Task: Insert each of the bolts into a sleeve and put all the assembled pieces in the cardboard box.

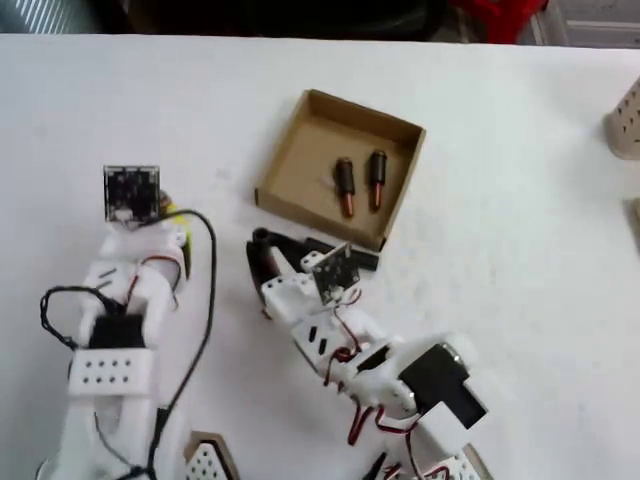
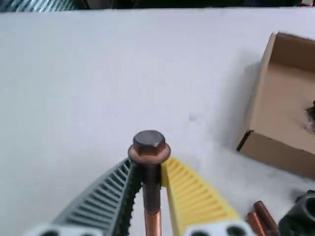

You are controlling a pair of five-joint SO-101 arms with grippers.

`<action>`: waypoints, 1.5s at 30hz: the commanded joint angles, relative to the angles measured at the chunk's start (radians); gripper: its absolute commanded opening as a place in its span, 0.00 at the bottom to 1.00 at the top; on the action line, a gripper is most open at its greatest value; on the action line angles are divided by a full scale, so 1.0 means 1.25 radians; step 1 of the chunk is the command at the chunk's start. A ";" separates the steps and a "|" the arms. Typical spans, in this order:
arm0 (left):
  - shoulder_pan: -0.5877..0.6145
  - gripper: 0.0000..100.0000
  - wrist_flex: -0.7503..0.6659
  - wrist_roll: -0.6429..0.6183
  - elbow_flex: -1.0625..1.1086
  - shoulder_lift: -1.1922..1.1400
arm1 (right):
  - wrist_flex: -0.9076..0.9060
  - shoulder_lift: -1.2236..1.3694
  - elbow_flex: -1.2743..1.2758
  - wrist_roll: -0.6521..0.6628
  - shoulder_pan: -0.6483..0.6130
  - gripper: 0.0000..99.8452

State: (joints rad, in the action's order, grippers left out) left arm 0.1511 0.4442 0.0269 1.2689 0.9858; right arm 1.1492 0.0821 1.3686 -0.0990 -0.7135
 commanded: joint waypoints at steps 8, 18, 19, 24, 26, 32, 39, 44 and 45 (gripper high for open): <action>-0.069 0.02 -0.160 -0.010 0.077 0.192 | 0.019 0.002 0.000 0.010 -0.058 0.02; -0.111 0.02 -0.517 -0.091 0.252 0.204 | 0.018 0.003 -0.004 0.010 -0.057 0.02; -0.121 0.02 -0.520 -0.130 0.252 0.203 | 0.018 0.003 -0.005 0.010 -0.057 0.02; -0.138 0.02 -0.541 -0.230 0.167 0.199 | 0.018 0.003 -0.005 0.010 -0.057 0.02; -0.147 0.02 -0.541 -0.230 0.102 0.171 | 0.018 0.003 -0.005 0.010 -0.057 0.02; -0.161 0.02 -0.541 -0.230 -0.136 -0.153 | 0.018 0.003 -0.004 0.010 -0.056 0.02; -0.181 0.02 -0.540 -0.236 -0.149 -0.336 | 0.018 0.003 -0.002 0.010 -0.053 0.02; -0.195 0.02 -0.463 -0.237 -0.103 -0.247 | -0.001 0.003 -0.002 0.010 -0.053 0.02; -0.196 0.02 -0.422 -0.237 -0.102 -0.220 | -0.017 0.003 -0.005 0.009 -0.053 0.02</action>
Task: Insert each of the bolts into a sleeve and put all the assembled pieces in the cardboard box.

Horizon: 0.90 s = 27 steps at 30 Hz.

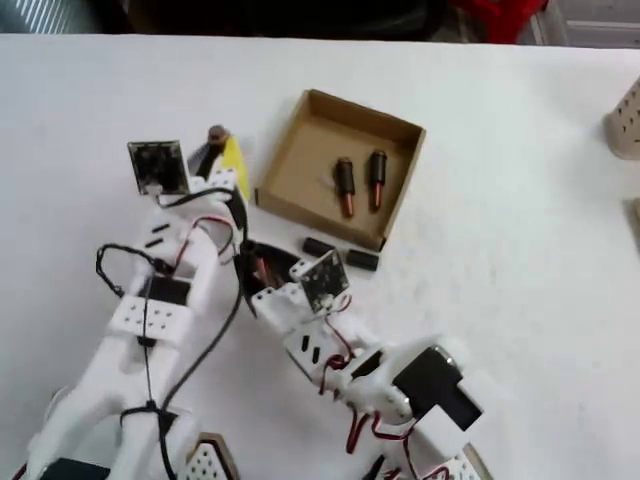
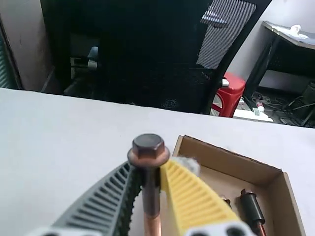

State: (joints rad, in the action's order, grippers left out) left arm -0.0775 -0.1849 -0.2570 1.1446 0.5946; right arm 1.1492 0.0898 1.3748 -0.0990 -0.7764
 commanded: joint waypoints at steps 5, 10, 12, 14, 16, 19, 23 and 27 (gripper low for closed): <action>-0.023 0.02 0.244 -0.027 0.010 0.220 | -0.056 -0.003 -0.028 0.005 -0.003 0.02; -0.024 0.02 0.247 -0.052 0.082 0.296 | -0.057 -0.002 -0.029 0.005 -0.003 0.02; -0.024 0.02 0.253 -0.053 0.098 0.322 | -0.057 -0.002 -0.029 0.005 -0.003 0.02; -0.026 0.02 0.254 -0.053 0.119 0.344 | -0.057 -0.002 -0.029 0.005 -0.003 0.02; -0.039 0.02 0.254 -0.052 0.142 0.364 | -0.057 -0.002 -0.029 0.005 -0.003 0.02; -0.069 0.02 0.254 -0.050 0.168 0.387 | -0.057 -0.002 -0.029 0.004 -0.003 0.02; -0.091 0.02 0.254 -0.048 0.185 0.393 | -0.056 -0.002 -0.029 0.004 -0.003 0.02; -0.090 0.02 0.254 -0.006 0.189 0.395 | -0.057 -0.002 -0.029 0.004 -0.003 0.02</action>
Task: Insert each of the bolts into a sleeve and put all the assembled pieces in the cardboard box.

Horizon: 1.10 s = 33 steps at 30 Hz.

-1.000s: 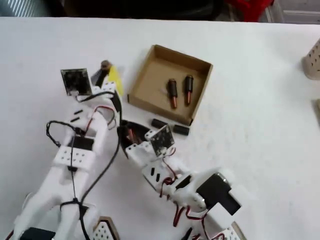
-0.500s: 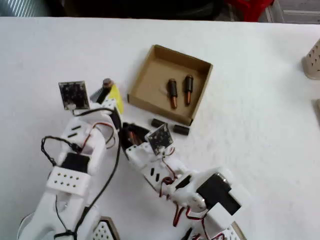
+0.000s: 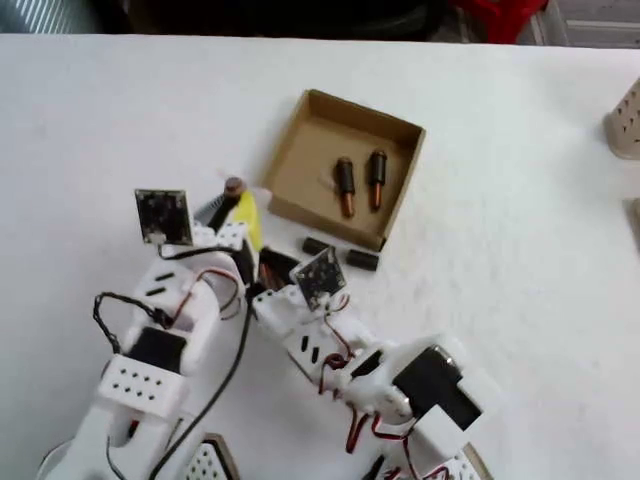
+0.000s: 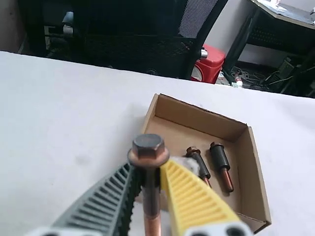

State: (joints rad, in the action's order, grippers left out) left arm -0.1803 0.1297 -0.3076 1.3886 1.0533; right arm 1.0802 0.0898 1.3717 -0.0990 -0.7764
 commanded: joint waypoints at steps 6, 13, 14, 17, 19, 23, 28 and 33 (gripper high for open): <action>-0.003 0.02 0.055 0.038 -0.012 0.030 | -0.002 -0.002 -0.027 0.004 -0.003 0.02; -0.007 0.02 0.065 0.118 -0.007 0.030 | -0.002 -0.002 -0.027 0.004 -0.004 0.02; -0.008 0.02 0.065 0.115 -0.007 0.030 | -0.002 -0.002 -0.027 0.004 -0.004 0.02; -0.008 0.02 0.074 0.113 -0.006 0.030 | -0.002 -0.002 -0.027 0.004 -0.004 0.02; -0.013 0.02 0.104 0.112 -0.012 0.030 | -0.002 -0.002 -0.027 0.004 -0.004 0.02; -0.036 0.02 0.188 0.112 -0.049 0.030 | -0.002 -0.002 -0.027 0.006 -0.003 0.02; -0.052 0.02 0.248 0.112 -0.077 0.030 | -0.002 -0.002 -0.026 0.009 -0.003 0.02; -0.051 0.02 0.239 0.112 -0.076 0.026 | -0.002 -0.002 -0.026 0.009 -0.003 0.02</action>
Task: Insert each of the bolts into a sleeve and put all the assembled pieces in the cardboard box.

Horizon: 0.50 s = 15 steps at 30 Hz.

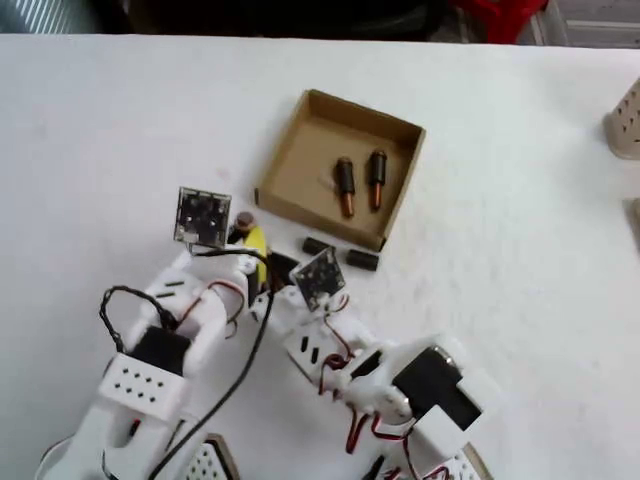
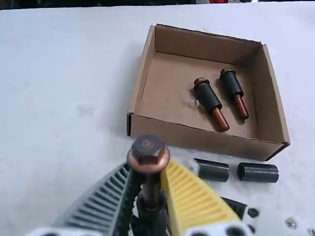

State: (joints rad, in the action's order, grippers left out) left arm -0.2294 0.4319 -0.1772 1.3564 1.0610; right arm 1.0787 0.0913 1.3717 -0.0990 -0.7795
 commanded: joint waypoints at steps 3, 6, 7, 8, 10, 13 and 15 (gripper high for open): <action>-0.012 0.03 -0.002 0.007 -0.050 0.020 | -0.001 -0.003 -0.026 0.009 -0.001 0.02; -0.012 0.11 0.004 0.007 -0.049 0.019 | -0.001 -0.003 -0.025 0.009 -0.001 0.02; -0.010 0.16 0.004 0.007 -0.047 0.019 | -0.001 -0.003 -0.025 0.009 -0.001 0.02; -0.010 0.19 -0.001 0.006 -0.036 0.021 | -0.001 -0.003 -0.025 0.009 -0.001 0.02; -0.010 0.25 -0.001 0.006 -0.022 0.021 | -0.002 -0.003 -0.022 0.009 -0.001 0.02; -0.010 0.28 -0.001 0.007 -0.006 0.021 | -0.002 -0.003 -0.022 0.010 -0.001 0.02; -0.001 0.28 0.001 0.009 -0.006 0.021 | -0.002 -0.003 -0.022 0.010 -0.001 0.02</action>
State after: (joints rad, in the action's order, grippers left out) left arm -0.2294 0.4319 -0.1772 1.3564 1.0610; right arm 1.0787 0.0913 1.3717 -0.0990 -0.7733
